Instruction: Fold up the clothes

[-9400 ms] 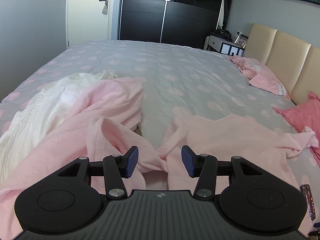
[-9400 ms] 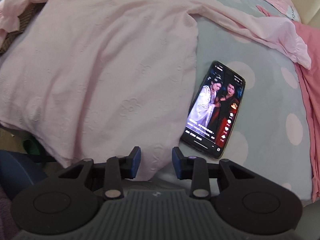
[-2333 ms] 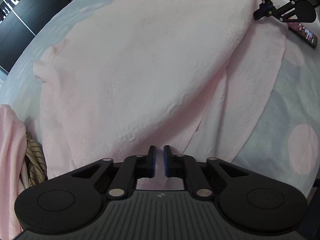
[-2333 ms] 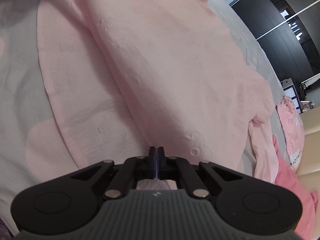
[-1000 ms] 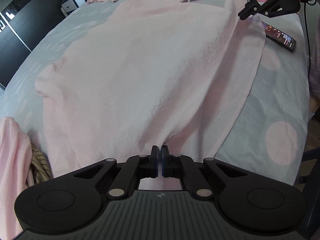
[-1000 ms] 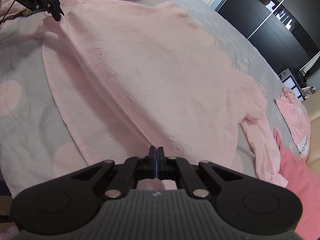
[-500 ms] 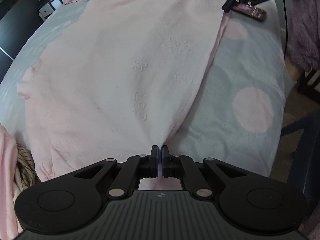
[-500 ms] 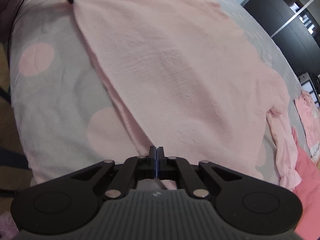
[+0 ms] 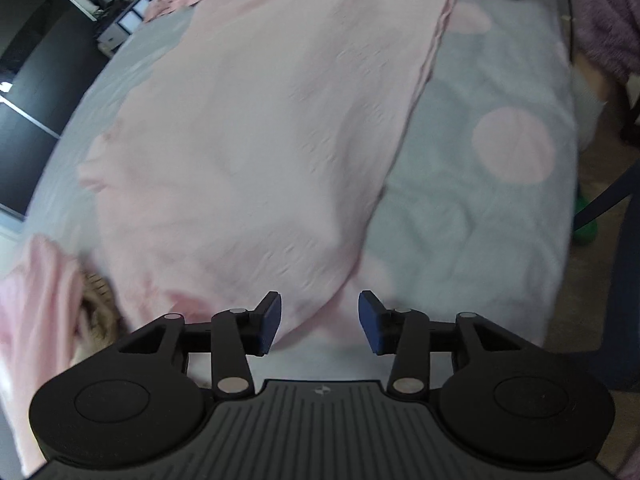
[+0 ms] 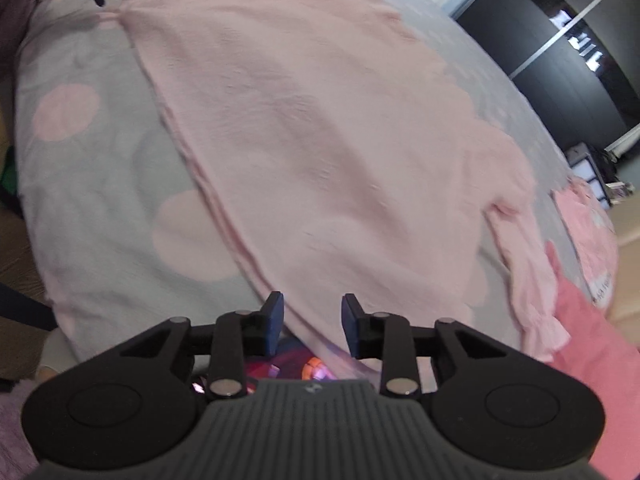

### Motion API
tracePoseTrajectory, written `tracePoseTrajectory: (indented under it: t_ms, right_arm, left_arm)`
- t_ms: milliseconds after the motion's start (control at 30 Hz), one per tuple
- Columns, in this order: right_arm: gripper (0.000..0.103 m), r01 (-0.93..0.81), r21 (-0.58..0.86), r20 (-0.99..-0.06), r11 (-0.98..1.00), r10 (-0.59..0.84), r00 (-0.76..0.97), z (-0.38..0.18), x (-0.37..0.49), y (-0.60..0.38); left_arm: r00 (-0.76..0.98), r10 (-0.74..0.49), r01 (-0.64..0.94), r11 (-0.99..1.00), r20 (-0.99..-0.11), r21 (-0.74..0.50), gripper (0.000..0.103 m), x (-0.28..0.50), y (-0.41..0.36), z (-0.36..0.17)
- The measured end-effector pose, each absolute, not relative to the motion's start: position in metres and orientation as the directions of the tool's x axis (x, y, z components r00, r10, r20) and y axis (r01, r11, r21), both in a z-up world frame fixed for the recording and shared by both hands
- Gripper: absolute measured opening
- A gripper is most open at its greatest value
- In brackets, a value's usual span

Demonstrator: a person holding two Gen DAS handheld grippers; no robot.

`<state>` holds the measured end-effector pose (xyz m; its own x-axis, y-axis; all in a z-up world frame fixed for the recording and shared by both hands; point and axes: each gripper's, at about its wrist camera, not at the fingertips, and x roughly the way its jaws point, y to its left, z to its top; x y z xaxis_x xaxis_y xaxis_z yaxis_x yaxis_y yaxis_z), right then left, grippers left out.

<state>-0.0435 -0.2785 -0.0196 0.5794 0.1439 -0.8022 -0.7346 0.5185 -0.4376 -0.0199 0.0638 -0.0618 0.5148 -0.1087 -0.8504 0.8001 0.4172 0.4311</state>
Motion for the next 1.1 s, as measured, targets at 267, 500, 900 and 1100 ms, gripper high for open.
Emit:
tracePoseTrajectory:
  t_ms: [267,500,900,1100]
  right_arm:
    - [0.034,-0.546,-0.372,-0.779,0.751,0.068,0.624,0.003,-0.015,-0.341]
    - [0.036,-0.296,-0.115,-0.793,0.948,0.092,0.602,0.0,0.016,-0.399]
    - [0.04,-0.012,0.27,-0.801,0.963,0.231,0.552,-0.044,0.074,-0.424]
    - [0.032,-0.051,0.253,-0.854,0.966,0.247,0.458,-0.063,0.085,-0.4]
  left_arm:
    - [0.5,-0.117,0.68,0.667,-0.858,0.306,0.041,0.015,0.1,-0.047]
    - [0.411,-0.259,0.548,0.836,-0.874,0.01,0.046,0.052,0.123,-0.041]
    - [0.342,-0.249,0.536,0.844,-0.906,-0.029,0.046,0.076,0.11,-0.071]
    - [0.324,-0.262,0.539,0.841,-0.909,-0.05,0.031,0.08,0.108,-0.074]
